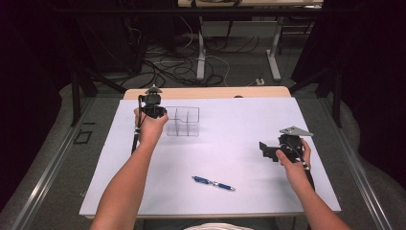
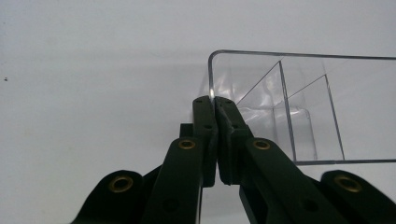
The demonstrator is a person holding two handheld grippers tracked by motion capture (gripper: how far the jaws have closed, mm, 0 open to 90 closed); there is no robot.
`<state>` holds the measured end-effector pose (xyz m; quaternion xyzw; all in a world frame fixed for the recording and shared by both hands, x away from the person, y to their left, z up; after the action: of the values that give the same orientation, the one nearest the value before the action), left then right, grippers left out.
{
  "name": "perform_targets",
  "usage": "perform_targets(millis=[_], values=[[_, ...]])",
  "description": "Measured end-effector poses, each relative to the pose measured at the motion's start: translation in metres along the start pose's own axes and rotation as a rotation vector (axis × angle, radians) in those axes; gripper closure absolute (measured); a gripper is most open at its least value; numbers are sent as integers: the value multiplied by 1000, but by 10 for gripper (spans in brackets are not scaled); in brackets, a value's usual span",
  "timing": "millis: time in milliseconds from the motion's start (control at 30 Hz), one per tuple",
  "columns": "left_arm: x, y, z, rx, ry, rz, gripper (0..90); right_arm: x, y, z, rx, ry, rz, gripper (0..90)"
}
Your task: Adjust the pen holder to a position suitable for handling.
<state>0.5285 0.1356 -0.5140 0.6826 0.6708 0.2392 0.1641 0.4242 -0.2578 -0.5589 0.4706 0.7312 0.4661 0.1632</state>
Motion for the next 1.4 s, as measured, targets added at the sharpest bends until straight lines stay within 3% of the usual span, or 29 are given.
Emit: perform_targets(millis=[367, 600, 800, 967, 1400], values=[[-17, -11, -9, 17, -25, 11, 880, 1, 0, 0, 0, 1, -2, 8], [-20, -18, -12, 22, -48, -3, 879, 1, 0, 0, 1, 1, -3, 8], [-21, -22, -15, 15, -53, 5, 878, 3, -1, 1, 4, 5, -1, 8], [-22, -25, -19, 38, -64, 15, 874, 2, -1, 1, 6, 1, -8, 8], [-25, -33, -24, 47, -125, -4, 858, 2, -1, 1, 7, 2, -8, 8]])
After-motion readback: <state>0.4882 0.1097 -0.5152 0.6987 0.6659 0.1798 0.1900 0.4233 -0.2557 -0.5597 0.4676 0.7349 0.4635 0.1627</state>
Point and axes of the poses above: each handheld gripper's, and its own axes: z roughly forward along the jaws, y roughly out of its top, x roughly to its left, the point moved 7 cm from there along z, roughly forward along the jaws, and after that the axes turned 15 degrees about y, right-handed, at the moved point
